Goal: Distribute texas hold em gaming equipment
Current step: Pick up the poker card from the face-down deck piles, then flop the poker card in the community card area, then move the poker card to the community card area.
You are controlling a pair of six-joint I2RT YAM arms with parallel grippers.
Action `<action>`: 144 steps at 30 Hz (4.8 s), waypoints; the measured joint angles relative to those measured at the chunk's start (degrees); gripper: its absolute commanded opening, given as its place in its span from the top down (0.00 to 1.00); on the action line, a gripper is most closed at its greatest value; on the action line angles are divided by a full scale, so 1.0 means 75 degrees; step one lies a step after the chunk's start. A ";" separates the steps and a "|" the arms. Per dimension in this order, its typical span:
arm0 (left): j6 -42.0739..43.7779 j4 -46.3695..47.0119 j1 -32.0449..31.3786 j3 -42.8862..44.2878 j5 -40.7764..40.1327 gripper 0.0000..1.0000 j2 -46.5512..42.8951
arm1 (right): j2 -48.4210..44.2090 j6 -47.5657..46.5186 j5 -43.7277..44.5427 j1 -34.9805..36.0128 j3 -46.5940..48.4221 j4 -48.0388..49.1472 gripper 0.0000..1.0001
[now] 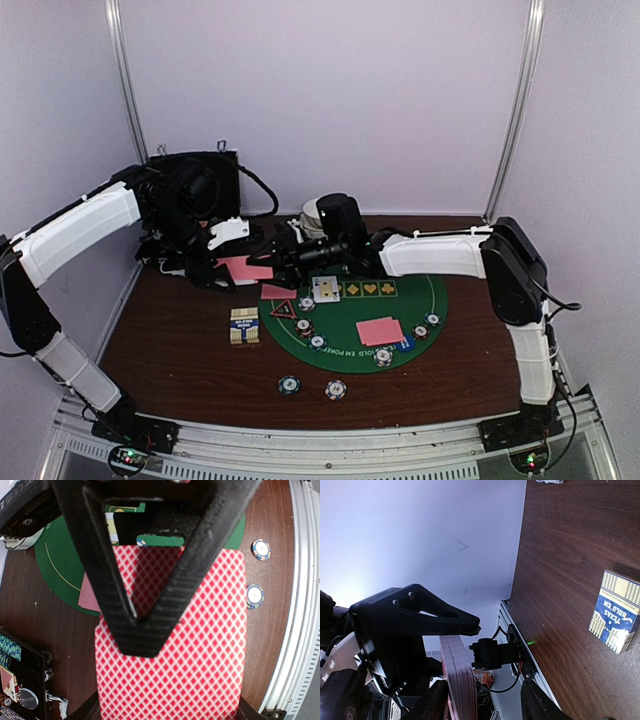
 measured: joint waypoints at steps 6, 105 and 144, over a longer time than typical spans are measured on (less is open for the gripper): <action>0.0000 0.0000 0.0000 0.0000 -0.0003 1.00 0.0000 | -0.0187 -0.0058 -0.0023 -0.0122 -0.0230 -0.0076 0.52; -0.0076 0.0006 0.0108 -0.0201 -0.0087 1.00 -0.0189 | 0.0653 -1.3248 1.2048 0.1040 -0.0137 -0.6000 0.36; -0.0076 -0.0149 0.0108 -0.0192 -0.0017 1.00 -0.0189 | -0.0935 -0.9259 0.7898 -0.0624 -0.1285 -0.6406 0.25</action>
